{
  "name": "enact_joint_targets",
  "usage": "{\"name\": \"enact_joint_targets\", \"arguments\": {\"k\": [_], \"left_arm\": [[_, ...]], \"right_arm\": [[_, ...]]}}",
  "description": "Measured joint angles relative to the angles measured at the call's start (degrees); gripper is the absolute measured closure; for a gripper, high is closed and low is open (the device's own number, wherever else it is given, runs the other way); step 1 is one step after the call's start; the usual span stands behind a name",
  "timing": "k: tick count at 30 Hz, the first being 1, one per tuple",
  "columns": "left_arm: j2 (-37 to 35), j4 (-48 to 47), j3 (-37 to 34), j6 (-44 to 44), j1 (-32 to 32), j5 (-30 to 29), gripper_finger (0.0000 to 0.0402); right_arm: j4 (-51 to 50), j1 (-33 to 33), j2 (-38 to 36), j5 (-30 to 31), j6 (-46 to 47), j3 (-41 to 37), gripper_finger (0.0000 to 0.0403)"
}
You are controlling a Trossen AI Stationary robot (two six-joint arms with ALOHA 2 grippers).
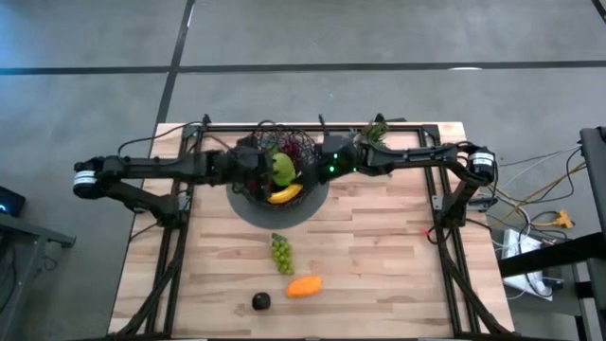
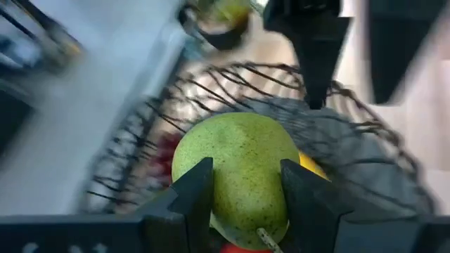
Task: Build produce basket
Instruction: Put the green pear into the black wire basket
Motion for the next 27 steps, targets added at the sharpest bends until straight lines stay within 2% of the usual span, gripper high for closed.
{"name": "enact_joint_targets", "arguments": {"k": [3,7,16,22,27], "left_arm": [[2.85,-4.80,4.28,-3.91,2.45,8.63,0.0268],[7.63,-8.92,8.20,-5.76,4.27,18.37,0.0268],[18.57,-6.66,10.62,-6.24,4.42,19.60,0.0268],[21.10,-5.09,13.53,-11.38,4.83,18.50,0.0257],[21.16,-4.92,14.97,-12.11,6.13,18.45,0.0198]], "right_arm": [[-4.61,2.38,-1.85,1.57,-0.75,-0.02,0.0085],[-9.65,5.91,-4.66,9.25,-1.81,0.11,0.0093],[-13.14,12.76,-10.56,26.16,-2.09,0.07,0.0099],[-13.07,14.61,-12.23,28.95,-2.02,0.07,0.0099],[-13.14,15.53,-11.95,30.11,-1.90,0.02,0.0099]]}}
